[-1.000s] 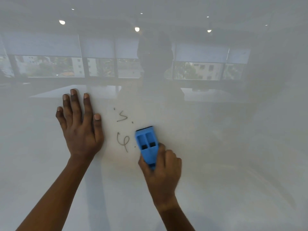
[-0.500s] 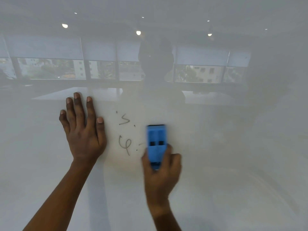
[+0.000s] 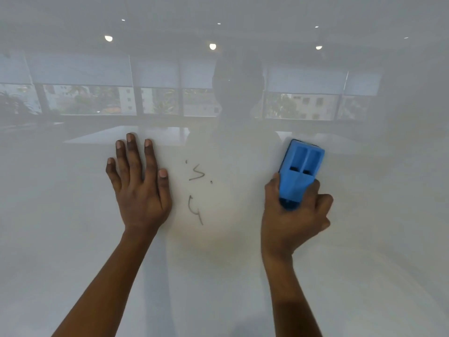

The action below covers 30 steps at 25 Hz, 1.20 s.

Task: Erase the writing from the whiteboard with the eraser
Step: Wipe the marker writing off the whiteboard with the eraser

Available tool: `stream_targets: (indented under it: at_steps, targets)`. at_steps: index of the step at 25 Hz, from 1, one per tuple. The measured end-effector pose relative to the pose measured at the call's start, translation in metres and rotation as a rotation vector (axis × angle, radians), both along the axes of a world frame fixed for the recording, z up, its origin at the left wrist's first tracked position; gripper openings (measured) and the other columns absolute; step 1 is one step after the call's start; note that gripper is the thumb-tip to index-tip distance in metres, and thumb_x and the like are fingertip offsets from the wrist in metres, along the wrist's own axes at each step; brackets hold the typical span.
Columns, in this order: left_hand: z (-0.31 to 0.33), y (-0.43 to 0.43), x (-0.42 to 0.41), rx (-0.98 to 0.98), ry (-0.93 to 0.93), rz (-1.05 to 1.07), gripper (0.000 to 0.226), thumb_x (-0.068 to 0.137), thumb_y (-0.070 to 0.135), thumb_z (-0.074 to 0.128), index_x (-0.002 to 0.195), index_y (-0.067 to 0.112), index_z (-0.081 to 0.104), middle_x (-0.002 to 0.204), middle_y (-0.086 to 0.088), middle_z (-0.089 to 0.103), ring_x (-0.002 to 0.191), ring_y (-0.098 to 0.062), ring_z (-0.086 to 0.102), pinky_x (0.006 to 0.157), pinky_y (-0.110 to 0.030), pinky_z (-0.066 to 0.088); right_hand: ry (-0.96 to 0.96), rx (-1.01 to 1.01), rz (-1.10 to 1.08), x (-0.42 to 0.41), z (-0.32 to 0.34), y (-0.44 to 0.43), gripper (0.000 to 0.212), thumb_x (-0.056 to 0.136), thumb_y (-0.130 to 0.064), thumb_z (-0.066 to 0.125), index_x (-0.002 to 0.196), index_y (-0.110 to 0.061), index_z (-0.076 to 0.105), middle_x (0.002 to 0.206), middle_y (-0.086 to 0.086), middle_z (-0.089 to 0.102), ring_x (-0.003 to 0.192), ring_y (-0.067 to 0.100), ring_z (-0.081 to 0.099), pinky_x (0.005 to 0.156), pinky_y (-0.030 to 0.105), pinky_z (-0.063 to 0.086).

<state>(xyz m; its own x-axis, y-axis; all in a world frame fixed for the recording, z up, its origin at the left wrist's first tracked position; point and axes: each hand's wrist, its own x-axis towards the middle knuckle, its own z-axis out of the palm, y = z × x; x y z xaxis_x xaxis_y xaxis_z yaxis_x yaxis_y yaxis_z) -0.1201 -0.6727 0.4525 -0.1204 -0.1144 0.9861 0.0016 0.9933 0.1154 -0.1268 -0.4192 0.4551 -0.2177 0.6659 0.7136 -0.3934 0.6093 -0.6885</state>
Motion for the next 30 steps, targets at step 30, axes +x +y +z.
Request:
stream_targets:
  at_steps: [30]
  targets:
    - [0.000,-0.001,0.001,0.015,-0.017,-0.016,0.059,0.112,0.033,0.026,0.166,0.011,0.022,0.174,-0.013,0.012,0.163,-0.033,0.011,0.131,-0.056,0.010,0.018,0.455,-0.007,0.020,0.020,-0.078,0.058,0.091,-0.053,0.068,0.114,0.000,0.069,0.083,0.011,0.055,0.071,0.027,0.048,0.074,0.041,0.041]
